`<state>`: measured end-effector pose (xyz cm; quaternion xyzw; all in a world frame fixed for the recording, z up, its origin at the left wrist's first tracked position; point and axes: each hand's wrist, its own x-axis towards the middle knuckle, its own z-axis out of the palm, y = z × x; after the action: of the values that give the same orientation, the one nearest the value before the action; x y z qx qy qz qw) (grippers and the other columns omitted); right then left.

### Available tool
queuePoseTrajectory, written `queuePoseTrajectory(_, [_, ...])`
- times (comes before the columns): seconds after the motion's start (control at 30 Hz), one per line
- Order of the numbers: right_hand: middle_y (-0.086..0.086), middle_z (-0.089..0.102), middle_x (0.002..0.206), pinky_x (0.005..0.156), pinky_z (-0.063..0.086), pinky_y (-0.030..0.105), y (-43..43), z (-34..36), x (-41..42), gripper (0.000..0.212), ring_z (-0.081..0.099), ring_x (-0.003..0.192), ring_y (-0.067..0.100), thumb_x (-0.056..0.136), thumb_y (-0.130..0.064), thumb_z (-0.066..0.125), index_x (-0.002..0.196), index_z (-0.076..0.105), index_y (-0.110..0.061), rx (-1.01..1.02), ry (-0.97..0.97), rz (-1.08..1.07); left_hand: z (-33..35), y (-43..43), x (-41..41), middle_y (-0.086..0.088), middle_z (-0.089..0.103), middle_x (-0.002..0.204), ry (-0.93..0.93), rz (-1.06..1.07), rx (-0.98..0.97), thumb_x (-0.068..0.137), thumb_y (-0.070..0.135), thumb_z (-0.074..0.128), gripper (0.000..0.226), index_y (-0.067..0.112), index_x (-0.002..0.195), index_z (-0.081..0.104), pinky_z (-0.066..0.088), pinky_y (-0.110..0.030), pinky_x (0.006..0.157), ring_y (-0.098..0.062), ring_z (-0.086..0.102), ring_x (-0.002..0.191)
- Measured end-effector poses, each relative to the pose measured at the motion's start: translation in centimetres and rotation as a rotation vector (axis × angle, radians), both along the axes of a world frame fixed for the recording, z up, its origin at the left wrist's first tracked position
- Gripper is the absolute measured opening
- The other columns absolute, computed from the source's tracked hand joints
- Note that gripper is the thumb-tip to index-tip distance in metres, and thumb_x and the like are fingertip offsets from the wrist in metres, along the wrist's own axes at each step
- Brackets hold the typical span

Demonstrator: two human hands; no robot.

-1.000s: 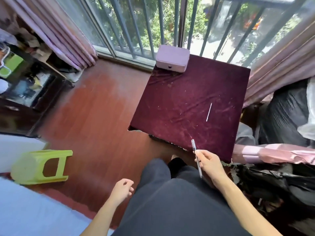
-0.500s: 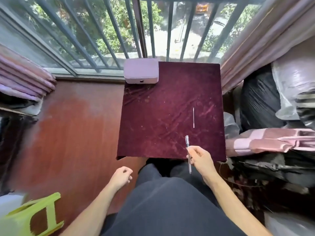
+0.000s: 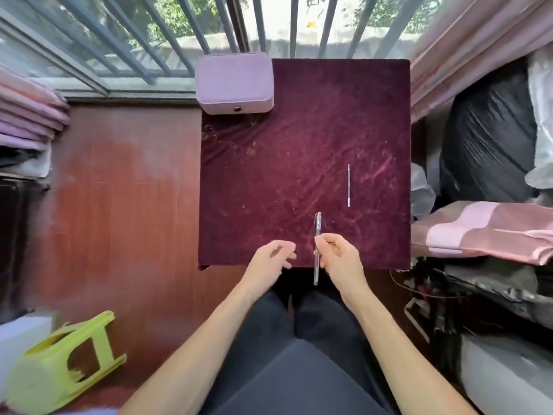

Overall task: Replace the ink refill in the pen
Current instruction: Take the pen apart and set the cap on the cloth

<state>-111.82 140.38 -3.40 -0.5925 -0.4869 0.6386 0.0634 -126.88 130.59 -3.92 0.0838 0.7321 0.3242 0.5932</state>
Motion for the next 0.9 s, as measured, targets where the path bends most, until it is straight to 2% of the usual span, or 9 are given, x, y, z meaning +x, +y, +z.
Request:
queuePoseTrajectory(0.1, [-0.009,0.076,0.077,0.062,0.055,0.016,0.0,-2.2,-1.1,0.009,0.067,0.065,-0.005,0.107,-0.021,0.066,0.107,0.075,-0.017,-0.041,0.037,0.014,-1.3,2.0,1.1,0.012,0.078,0.098,-0.096,0.076,0.046,0.094,0.046,0.054,0.022,0.038,0.108,0.071,0.052,-0.018,0.069,0.002,0.070,0.078])
queuePoseTrajectory(0.2, [-0.014,0.079,0.079,0.065,0.060,0.019,-0.1,-4.9,-1.9,0.011,0.073,0.070,-0.003,0.107,-0.020,0.065,0.107,0.077,-0.019,-0.062,0.049,0.031,-3.5,3.2,1.6,0.003,0.080,0.096,-0.116,0.167,0.082,0.092,0.042,0.056,0.026,0.031,0.107,0.074,0.061,-0.033,0.077,-0.013,0.076,0.085])
queuePoseTrajectory(0.27, [-0.015,0.081,0.082,0.063,0.059,0.016,-0.4,-6.7,-2.2,0.012,0.074,0.070,-0.004,0.107,-0.021,0.066,0.104,0.078,-0.022,-0.055,0.051,0.033,-5.4,3.3,1.7,-0.001,0.080,0.096,-0.101,0.243,0.081,0.093,0.038,0.057,0.023,0.031,0.104,0.076,0.061,-0.042,0.083,-0.020,0.076,0.089])
queuePoseTrajectory(0.43, [-0.015,0.081,0.095,0.070,0.059,0.016,-1.3,-11.2,-2.6,0.015,0.077,0.084,0.002,0.106,-0.016,0.067,0.100,0.076,-0.026,0.023,0.033,0.040,-10.3,3.1,1.8,0.005,0.080,0.097,-0.053,0.305,0.058,0.089,0.043,0.057,0.025,0.031,0.099,0.077,0.058,-0.027,0.080,-0.007,0.075,0.089])
queuePoseTrajectory(0.6, [-0.017,0.079,0.097,0.066,0.055,0.011,-2.1,-14.3,-2.7,0.017,0.074,0.077,-0.004,0.106,-0.017,0.067,0.101,0.075,-0.031,0.066,0.027,0.027,-14.1,2.8,2.0,0.009,0.078,0.091,-0.023,0.341,0.104,0.099,0.024,0.056,0.022,0.015,0.100,0.076,0.054,-0.013,0.068,0.001,0.072,0.081])
queuePoseTrajectory(0.77, [-0.017,0.080,0.090,0.066,0.054,0.011,-1.8,-16.2,-2.3,0.016,0.069,0.070,-0.005,0.107,-0.018,0.066,0.100,0.076,-0.029,0.062,0.046,0.018,-16.5,3.1,1.9,0.006,0.075,0.084,-0.007,0.318,0.171,0.100,0.021,0.056,0.021,0.014,0.096,0.075,0.057,-0.016,0.066,-0.002,0.069,0.074])
queuePoseTrajectory(0.9, [-0.018,0.077,0.087,0.065,0.050,0.007,-0.1,-17.6,-2.0,0.019,0.067,0.070,-0.007,0.108,-0.018,0.063,0.097,0.076,-0.026,0.169,0.061,0.002,-18.1,3.9,1.8,0.005,0.073,0.083,0.015,0.274,0.221,0.100,0.023,0.056,0.020,0.014,0.096,0.074,0.055,-0.019,0.069,-0.004,0.068,0.074])
